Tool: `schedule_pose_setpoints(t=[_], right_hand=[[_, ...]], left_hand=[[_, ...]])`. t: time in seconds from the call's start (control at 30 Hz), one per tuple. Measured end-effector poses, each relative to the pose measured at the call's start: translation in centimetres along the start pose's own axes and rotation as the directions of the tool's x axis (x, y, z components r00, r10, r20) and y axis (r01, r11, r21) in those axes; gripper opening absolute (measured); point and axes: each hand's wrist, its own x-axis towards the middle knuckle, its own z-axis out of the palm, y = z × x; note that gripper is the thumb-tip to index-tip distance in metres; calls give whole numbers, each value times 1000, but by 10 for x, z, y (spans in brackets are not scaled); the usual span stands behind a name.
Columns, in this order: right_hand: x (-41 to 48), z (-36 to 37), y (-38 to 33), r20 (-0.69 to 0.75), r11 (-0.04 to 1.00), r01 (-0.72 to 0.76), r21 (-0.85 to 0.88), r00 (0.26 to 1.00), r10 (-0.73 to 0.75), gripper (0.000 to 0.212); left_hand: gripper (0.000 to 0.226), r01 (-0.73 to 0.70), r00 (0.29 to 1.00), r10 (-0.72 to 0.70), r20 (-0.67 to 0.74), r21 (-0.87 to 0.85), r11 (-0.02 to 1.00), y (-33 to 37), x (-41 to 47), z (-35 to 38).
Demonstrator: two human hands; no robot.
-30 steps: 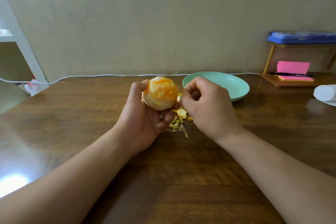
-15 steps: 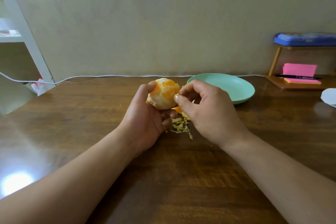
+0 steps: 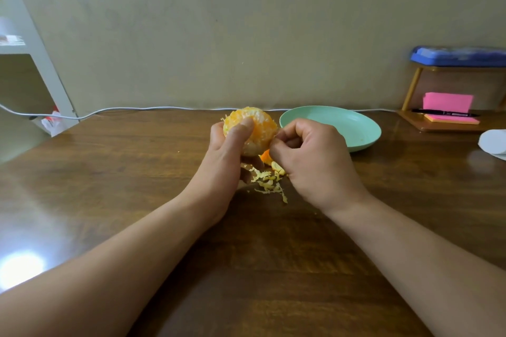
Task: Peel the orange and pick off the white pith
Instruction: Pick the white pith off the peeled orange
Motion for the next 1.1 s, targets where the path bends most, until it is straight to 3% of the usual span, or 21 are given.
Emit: schedule_pose_setpoints(t=[0.2,0.4,0.53,0.63,0.8,0.9,0.97,1.03,1.1], right_hand=[[1,2,2,-34,1000,18,24,999,-17,14],[9,-4,15,-69,1000,0,-18,998,-2,13],[13,-9,22,81,990,-10,-144,996,22,19],[8,-7,17,171,972,67,-226,985,-28,32],[5,-7,14,146,941,136,-310,985,-94,36],[4,-7,8,150,943,137,-305,984,-95,7],[4,-6,7,139,951,140,-277,985,-104,2],[3,-5,8,136,954,147,-262,984,-115,16],[4,-2,8,142,975,100,-197,987,-72,9]], left_hand=[[78,70,997,-68,22,-88,994,-1,3,1],[58,255,964,-218,153,-298,920,11,-1,-1],[61,319,946,-261,193,-399,860,15,-2,-8],[64,337,941,-285,182,-429,838,14,1,-12],[61,320,947,-281,153,-404,857,13,5,-12],[61,311,950,-279,139,-387,868,11,6,-12],[63,305,952,-274,134,-385,871,9,7,-12],[64,291,957,-263,125,-401,869,8,9,-11],[63,271,963,-246,114,-419,866,7,10,-10]])
